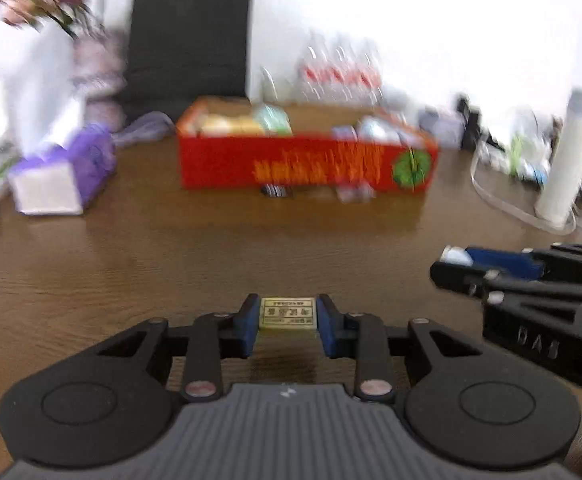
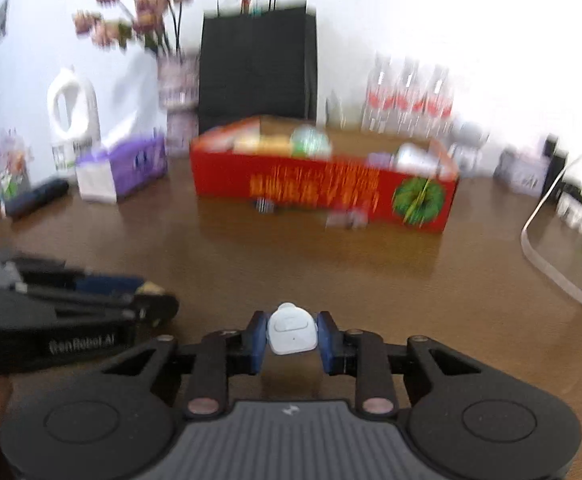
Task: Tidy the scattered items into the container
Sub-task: 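Carry the beige block with left tool while right tool carries earbud case into box, release both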
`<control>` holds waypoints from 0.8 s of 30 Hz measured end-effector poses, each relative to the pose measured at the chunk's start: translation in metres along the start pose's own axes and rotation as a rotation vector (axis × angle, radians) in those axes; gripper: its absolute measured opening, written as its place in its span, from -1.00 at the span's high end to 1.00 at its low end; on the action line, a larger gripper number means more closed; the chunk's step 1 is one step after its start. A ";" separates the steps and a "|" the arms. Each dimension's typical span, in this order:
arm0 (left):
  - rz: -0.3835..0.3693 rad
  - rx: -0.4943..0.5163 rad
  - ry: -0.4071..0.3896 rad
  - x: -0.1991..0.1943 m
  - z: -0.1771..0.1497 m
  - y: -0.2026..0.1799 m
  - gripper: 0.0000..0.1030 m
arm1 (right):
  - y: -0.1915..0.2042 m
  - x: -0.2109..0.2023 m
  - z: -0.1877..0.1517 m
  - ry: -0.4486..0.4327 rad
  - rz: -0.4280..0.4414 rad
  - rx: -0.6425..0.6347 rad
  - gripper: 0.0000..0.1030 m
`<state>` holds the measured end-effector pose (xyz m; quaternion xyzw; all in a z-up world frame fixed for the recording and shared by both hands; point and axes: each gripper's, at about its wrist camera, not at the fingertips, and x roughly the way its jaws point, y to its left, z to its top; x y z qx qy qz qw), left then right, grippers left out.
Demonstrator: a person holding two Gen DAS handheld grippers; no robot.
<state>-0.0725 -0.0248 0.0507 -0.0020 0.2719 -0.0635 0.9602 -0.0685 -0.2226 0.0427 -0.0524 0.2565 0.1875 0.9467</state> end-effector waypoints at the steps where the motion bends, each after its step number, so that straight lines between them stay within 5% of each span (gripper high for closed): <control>1: 0.023 0.007 -0.053 -0.012 0.002 -0.005 0.40 | 0.000 -0.009 0.003 -0.049 -0.007 0.000 0.50; 6: 0.087 0.025 -0.275 -0.061 0.009 -0.023 0.40 | 0.004 -0.048 0.015 -0.229 -0.024 0.023 0.50; 17: 0.105 0.022 -0.452 -0.130 -0.024 -0.034 0.39 | 0.016 -0.123 -0.017 -0.462 -0.074 0.064 0.50; 24: 0.105 -0.003 -0.464 -0.111 -0.002 -0.027 0.39 | 0.016 -0.123 -0.010 -0.507 -0.089 0.066 0.50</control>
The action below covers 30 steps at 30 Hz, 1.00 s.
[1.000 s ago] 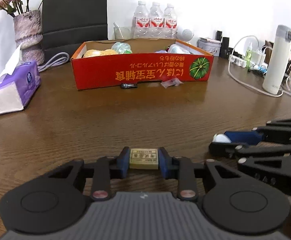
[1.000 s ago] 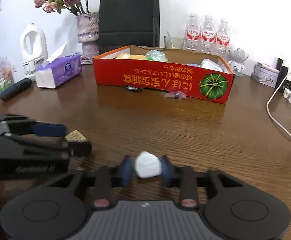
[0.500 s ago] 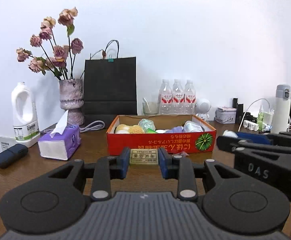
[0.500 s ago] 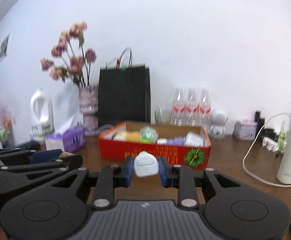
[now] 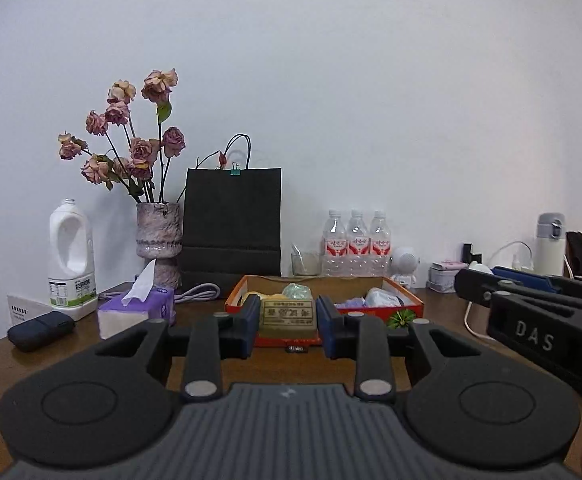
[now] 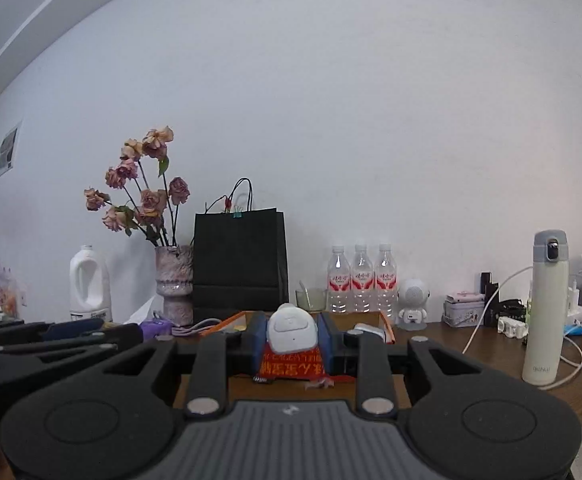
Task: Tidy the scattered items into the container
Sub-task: 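Carry the beige block with left tool while right tool carries earbud case into box, release both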
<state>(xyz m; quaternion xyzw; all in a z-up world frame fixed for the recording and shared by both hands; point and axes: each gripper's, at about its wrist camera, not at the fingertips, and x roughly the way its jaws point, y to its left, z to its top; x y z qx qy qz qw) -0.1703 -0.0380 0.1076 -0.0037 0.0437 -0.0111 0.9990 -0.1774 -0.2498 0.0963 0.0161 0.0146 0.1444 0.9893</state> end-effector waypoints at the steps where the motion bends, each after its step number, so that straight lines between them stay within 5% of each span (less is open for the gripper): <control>1: -0.007 -0.003 0.000 0.008 0.002 0.000 0.39 | -0.002 0.006 0.002 -0.001 -0.003 0.001 0.50; 7: -0.014 0.001 -0.010 0.080 0.013 -0.001 0.39 | -0.018 0.070 0.008 0.019 -0.028 0.005 0.49; 13: -0.016 -0.004 -0.020 0.221 0.052 -0.001 0.39 | -0.037 0.198 0.031 0.021 -0.028 0.021 0.49; 19: -0.047 -0.078 0.099 0.314 0.061 0.009 0.39 | -0.063 0.303 0.046 0.080 -0.051 0.104 0.50; 21: -0.104 -0.097 0.226 0.351 0.069 0.013 0.40 | -0.073 0.322 0.045 0.106 -0.026 0.140 0.50; 23: -0.176 -0.101 0.471 0.405 0.079 0.014 0.40 | -0.085 0.354 0.051 0.225 -0.003 0.171 0.50; 26: -0.248 -0.151 0.771 0.471 0.073 0.018 0.40 | -0.110 0.427 0.065 0.620 0.017 0.282 0.50; 30: -0.246 -0.142 0.923 0.508 0.049 0.014 0.40 | -0.113 0.486 0.057 0.897 0.021 0.182 0.50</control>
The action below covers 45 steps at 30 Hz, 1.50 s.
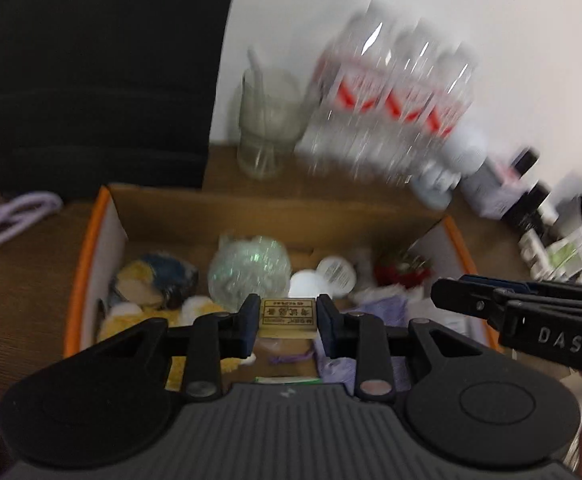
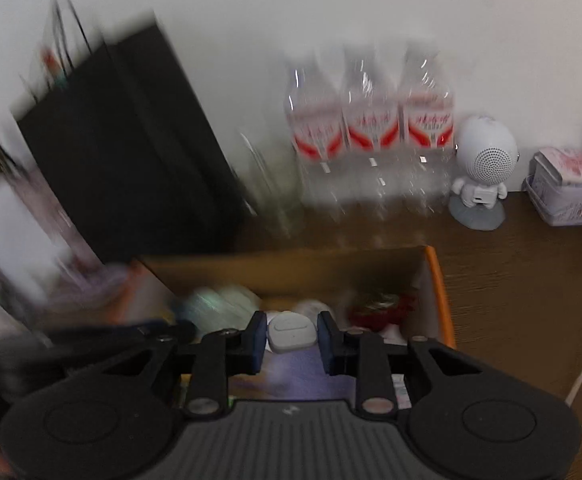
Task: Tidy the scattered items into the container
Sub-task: 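Carry the beige block with left tool while right tool carries earbud case into box, release both, then lift both open tools out of the box toward the last desk items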
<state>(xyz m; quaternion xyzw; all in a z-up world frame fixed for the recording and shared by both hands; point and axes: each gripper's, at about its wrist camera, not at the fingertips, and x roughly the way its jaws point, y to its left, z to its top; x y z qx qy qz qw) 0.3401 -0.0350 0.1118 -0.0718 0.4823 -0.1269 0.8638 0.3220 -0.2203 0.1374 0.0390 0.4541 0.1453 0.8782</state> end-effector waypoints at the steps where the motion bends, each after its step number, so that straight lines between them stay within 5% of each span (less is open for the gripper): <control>1: 0.000 0.005 0.029 0.008 -0.001 0.000 0.40 | 0.000 0.010 0.002 0.049 -0.019 -0.021 0.50; 6: 0.005 0.068 0.086 0.026 -0.006 -0.007 0.40 | 0.001 0.048 -0.010 0.235 -0.014 -0.063 0.50; 9: 0.003 0.069 0.092 0.023 -0.005 -0.009 0.11 | 0.001 0.058 -0.010 0.286 -0.017 -0.086 0.48; 12: 0.010 0.055 0.076 0.016 -0.001 -0.009 -0.22 | -0.001 0.051 -0.005 0.281 -0.017 -0.060 0.36; 16: 0.020 0.031 0.065 0.000 0.006 -0.008 -0.40 | -0.008 0.029 0.008 0.231 -0.007 -0.019 -0.08; 23: 0.141 0.053 0.017 -0.047 -0.009 -0.021 -0.66 | -0.004 0.007 0.006 0.235 -0.021 0.002 -0.16; 26: 0.169 0.095 -0.289 -0.096 -0.048 -0.028 -1.00 | 0.004 -0.022 -0.007 0.097 -0.037 -0.039 -0.20; 28: 0.187 0.128 -0.587 -0.121 -0.090 -0.029 -1.00 | 0.012 -0.053 -0.034 -0.160 -0.058 -0.094 -0.48; 30: 0.217 0.152 -0.729 -0.131 -0.117 -0.032 -1.00 | 0.019 -0.074 -0.068 -0.400 -0.073 -0.160 -0.63; 32: 0.225 0.146 -0.728 -0.135 -0.126 -0.032 -1.00 | 0.024 -0.079 -0.089 -0.490 -0.065 -0.215 -0.60; 39: 0.251 0.072 -0.715 -0.156 -0.157 -0.026 -1.00 | 0.042 -0.104 -0.124 -0.564 -0.090 -0.218 -0.60; 45: 0.301 0.095 -0.835 -0.211 -0.249 -0.043 -1.00 | 0.054 -0.162 -0.205 -0.671 -0.044 -0.197 -0.67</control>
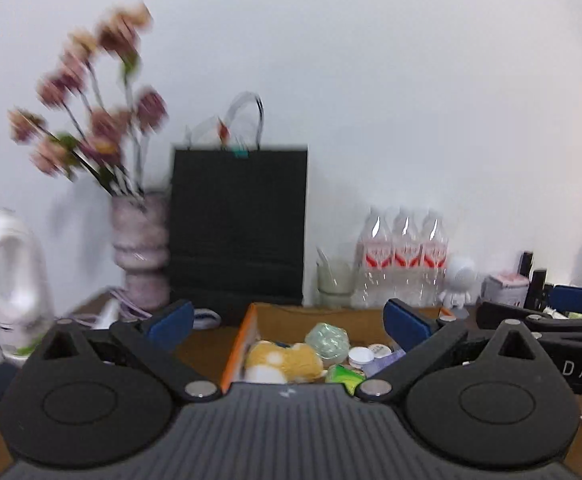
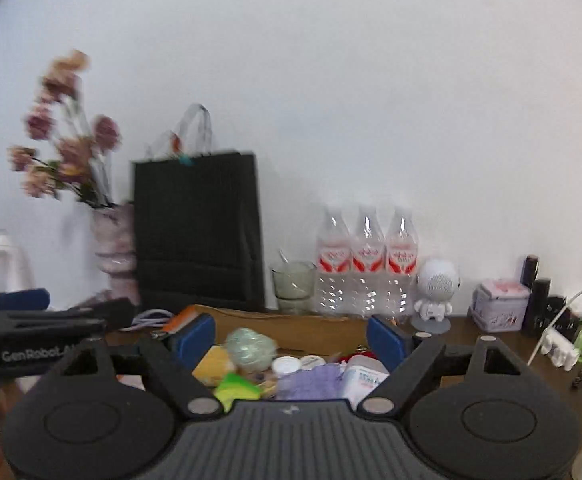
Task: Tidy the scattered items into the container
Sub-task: 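Lift both open tools out of the box toward the last desk items, then grasp the black candy packet with the left tool while the right tool grasps a clear wrapper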
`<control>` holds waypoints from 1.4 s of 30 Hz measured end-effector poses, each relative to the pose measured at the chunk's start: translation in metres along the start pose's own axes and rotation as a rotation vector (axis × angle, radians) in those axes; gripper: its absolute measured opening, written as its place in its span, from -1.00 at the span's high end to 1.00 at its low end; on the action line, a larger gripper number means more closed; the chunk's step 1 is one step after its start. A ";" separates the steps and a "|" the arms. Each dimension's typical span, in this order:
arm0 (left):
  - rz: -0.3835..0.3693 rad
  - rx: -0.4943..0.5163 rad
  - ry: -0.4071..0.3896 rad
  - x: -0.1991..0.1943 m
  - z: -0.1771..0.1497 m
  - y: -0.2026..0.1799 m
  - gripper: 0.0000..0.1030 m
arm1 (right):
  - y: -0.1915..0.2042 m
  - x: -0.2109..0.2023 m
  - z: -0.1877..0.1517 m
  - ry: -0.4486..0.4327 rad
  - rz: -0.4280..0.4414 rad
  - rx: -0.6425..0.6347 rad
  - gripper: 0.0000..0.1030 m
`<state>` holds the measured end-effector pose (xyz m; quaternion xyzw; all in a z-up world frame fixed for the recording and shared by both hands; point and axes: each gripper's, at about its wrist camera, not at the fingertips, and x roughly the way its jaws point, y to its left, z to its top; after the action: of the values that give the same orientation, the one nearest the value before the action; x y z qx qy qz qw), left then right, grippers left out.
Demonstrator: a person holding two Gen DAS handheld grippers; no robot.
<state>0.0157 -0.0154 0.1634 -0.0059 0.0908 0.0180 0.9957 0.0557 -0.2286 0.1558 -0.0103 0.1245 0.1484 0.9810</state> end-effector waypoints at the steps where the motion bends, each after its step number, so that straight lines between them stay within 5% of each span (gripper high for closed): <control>1: 0.005 0.000 -0.024 -0.020 -0.006 0.001 -1.00 | 0.004 -0.015 -0.004 -0.019 -0.001 -0.010 -0.71; 4: 0.014 -0.034 -0.063 -0.075 -0.032 0.006 -1.00 | 0.013 -0.062 -0.022 -0.050 0.009 -0.035 -0.72; 7: 0.029 -0.070 -0.021 -0.111 -0.056 0.006 -1.00 | 0.022 -0.104 -0.052 -0.053 0.007 -0.014 -0.72; 13: -0.034 0.028 -0.047 -0.164 -0.065 -0.004 -1.00 | 0.027 -0.166 -0.089 0.020 0.029 -0.028 -0.72; 24: -0.040 0.026 -0.052 -0.199 -0.084 -0.004 -1.00 | 0.056 -0.223 -0.108 -0.029 0.008 -0.161 -0.77; 34: -0.046 0.000 0.148 -0.101 -0.098 0.003 -1.00 | 0.031 -0.156 -0.114 0.091 -0.020 -0.078 -0.78; 40: -0.029 0.056 0.277 0.034 -0.098 -0.009 -0.95 | 0.016 -0.040 -0.102 0.155 -0.043 -0.056 -0.72; 42: -0.059 0.046 0.344 0.068 -0.100 -0.007 -0.92 | 0.008 0.005 -0.100 0.219 -0.063 -0.015 -0.51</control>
<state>0.0645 -0.0217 0.0526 0.0114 0.2598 -0.0146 0.9655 0.0340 -0.2251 0.0579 -0.0376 0.2292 0.1165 0.9656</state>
